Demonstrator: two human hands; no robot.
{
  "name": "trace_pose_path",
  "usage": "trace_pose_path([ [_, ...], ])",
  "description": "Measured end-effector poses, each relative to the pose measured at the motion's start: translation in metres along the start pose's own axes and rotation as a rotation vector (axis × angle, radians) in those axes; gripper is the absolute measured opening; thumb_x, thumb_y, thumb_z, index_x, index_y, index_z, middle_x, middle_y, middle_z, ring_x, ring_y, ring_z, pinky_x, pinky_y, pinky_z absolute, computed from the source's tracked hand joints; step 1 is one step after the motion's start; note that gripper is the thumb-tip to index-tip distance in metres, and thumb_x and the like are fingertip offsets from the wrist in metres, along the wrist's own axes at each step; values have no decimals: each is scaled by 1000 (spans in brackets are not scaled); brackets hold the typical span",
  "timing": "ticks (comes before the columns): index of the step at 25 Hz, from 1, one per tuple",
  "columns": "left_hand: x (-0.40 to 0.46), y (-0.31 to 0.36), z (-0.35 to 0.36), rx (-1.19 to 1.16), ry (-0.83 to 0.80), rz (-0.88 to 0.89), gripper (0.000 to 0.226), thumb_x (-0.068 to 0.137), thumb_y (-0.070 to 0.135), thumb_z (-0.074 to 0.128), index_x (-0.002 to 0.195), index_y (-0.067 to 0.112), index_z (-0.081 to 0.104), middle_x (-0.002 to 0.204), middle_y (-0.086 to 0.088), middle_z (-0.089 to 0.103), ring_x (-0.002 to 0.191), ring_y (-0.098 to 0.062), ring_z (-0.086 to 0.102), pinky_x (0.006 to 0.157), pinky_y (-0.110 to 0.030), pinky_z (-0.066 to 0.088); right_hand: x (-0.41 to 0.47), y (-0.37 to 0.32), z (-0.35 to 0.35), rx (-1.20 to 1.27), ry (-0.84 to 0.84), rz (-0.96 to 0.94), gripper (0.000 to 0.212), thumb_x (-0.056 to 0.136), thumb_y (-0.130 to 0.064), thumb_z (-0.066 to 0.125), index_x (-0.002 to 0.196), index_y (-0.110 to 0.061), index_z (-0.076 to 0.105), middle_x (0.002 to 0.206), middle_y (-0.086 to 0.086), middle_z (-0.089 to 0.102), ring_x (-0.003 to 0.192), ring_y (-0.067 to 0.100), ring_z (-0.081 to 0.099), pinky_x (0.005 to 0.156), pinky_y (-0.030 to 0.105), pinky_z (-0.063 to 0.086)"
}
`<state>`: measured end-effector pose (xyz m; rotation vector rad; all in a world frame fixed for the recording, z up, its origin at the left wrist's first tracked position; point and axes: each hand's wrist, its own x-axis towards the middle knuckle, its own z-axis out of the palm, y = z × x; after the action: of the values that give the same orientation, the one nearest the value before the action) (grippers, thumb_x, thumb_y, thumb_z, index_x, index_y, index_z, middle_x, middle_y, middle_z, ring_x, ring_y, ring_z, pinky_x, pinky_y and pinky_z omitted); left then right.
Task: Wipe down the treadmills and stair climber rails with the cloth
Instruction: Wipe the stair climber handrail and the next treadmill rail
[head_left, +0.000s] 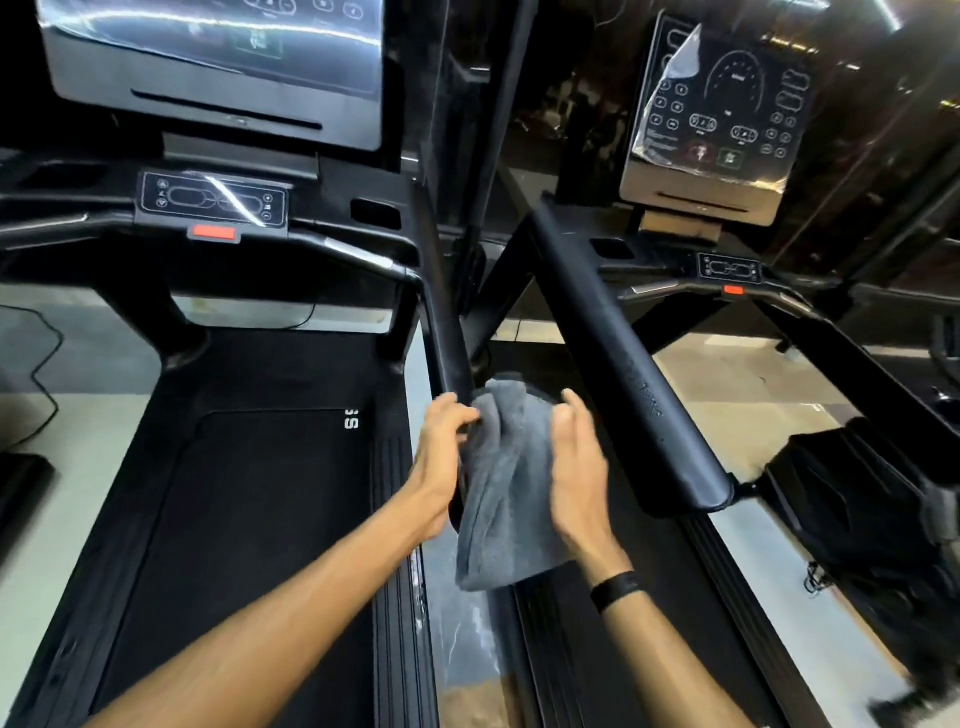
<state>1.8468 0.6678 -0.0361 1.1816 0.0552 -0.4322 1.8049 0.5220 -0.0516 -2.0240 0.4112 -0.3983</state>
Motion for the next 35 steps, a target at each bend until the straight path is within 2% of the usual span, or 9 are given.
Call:
trace_pose_path([
  [2,10,-7,-13,104,279,-7,34,98,33,50,129,18,50,121,1,52,105,-11,52,85,-25,38,-6,12,32,-266,-306,21,80,92,-77,27,159,-37,13,166,-8,16,153,11,10,125,40,14],
  [4,23,-23,-33,236,383,-74,52,102,39,44,150,22,35,145,2,43,131,-14,43,101,-28,31,-14,36,68,-424,-456,81,76,94,-73,30,158,-44,1,169,-4,-5,155,19,-1,123,51,14],
  [7,38,-47,-49,338,385,-108,57,103,47,41,154,27,26,158,-1,32,143,-21,33,115,-39,28,-3,57,82,-443,-401,82,63,97,-70,22,154,-54,-1,168,-7,-11,155,22,-3,122,55,13],
  [11,81,-62,-41,412,384,-59,56,104,45,39,154,22,28,157,-4,35,142,-20,35,113,-33,28,57,62,95,-430,-435,34,56,104,-55,27,155,-52,6,168,-4,-6,154,26,3,119,55,21],
  [14,126,-60,-37,466,431,-9,55,104,46,38,153,22,31,154,-3,39,141,-19,38,117,-39,30,108,59,117,-397,-441,9,56,106,-47,31,158,-46,10,169,2,-5,154,28,2,120,54,19],
  [21,182,-59,-37,492,551,-3,53,105,46,35,152,23,33,156,2,36,142,-15,35,120,-43,26,219,58,171,-380,-407,10,56,105,-52,29,157,-46,10,169,7,0,152,35,10,118,61,19],
  [26,182,-63,-26,536,548,6,51,105,48,35,152,28,33,156,7,35,141,-11,35,121,-40,25,288,82,185,70,-337,293,52,106,-47,36,156,-38,28,155,4,43,139,29,43,115,39,32],
  [32,163,-60,-32,583,557,17,47,105,43,39,150,28,35,155,6,37,142,-13,34,121,-42,25,214,120,145,204,-367,579,49,108,-40,35,154,-25,36,156,4,42,142,25,40,112,29,31],
  [35,156,-60,-26,693,555,110,44,103,38,46,145,27,42,148,10,42,135,-9,32,115,-30,21,164,120,121,187,-309,568,45,109,-33,35,153,-24,39,153,5,46,135,18,46,95,5,32],
])
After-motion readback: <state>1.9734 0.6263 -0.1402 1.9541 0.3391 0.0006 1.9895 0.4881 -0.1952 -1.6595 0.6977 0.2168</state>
